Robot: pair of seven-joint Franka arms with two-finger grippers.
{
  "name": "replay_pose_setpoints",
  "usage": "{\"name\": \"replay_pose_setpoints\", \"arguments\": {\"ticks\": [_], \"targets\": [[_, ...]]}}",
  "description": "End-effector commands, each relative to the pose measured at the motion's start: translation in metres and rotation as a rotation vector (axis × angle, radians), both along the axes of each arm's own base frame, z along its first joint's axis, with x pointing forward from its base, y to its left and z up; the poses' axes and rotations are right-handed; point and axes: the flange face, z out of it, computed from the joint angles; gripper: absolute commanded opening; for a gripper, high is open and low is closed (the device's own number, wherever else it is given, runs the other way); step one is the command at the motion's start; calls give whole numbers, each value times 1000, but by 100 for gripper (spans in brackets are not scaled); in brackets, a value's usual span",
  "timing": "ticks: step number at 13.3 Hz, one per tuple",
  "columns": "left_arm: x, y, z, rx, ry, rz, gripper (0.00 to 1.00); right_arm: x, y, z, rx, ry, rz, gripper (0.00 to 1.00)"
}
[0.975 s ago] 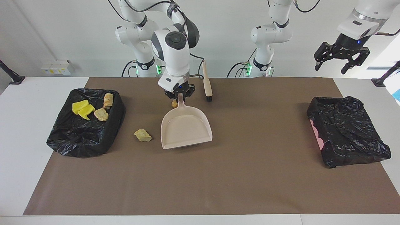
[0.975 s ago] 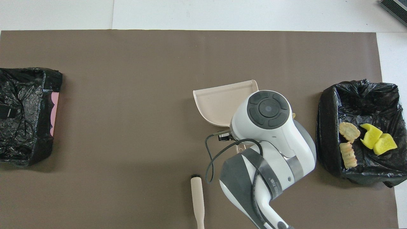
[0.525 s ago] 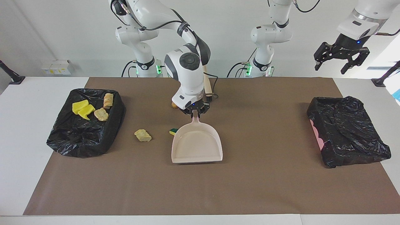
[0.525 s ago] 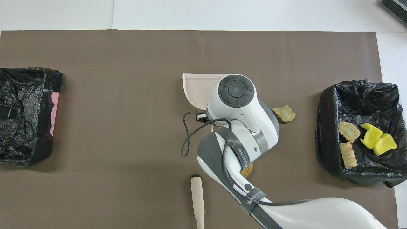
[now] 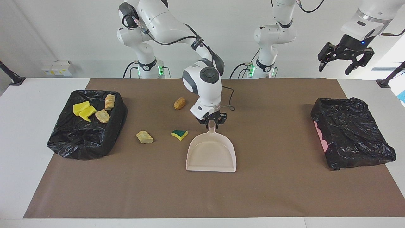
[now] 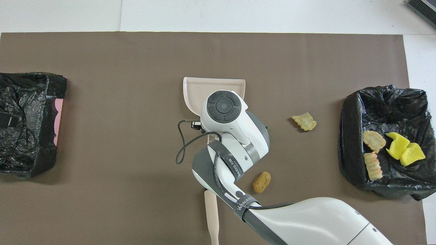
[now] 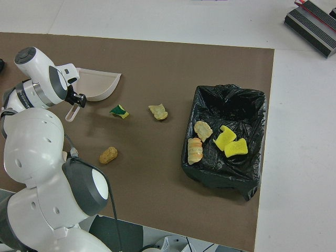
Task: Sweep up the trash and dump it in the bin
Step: 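Carry the empty dustpan back to the table center with the right gripper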
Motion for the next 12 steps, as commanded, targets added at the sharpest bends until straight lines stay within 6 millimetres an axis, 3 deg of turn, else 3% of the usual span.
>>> {"name": "replay_pose_setpoints", "arguments": {"ticks": [1, 2, 4, 6, 8, 10, 12], "targets": [[-8, 0, 1, 13, 6, 3, 100, 7, -14, 18, -5, -15, -18, 100], [-8, -1, 1, 13, 6, 1, 100, 5, -15, 24, -6, -2, -20, 100], [-7, -2, 2, 12, -1, -2, 100, 9, -36, 26, -27, 38, -47, 100], [-9, -3, 0, 10, 12, -5, 100, -10, -33, 43, -49, 74, -28, 100], [-10, -4, 1, 9, 14, -6, 100, -39, -26, 60, -55, 73, -19, 100], [-12, -33, 0, 9, 9, -65, 100, -67, -29, 69, -64, 81, -8, 100], [-13, -40, -1, 8, 4, -92, 100, -104, -25, 73, -68, 100, -2, 100]]}}
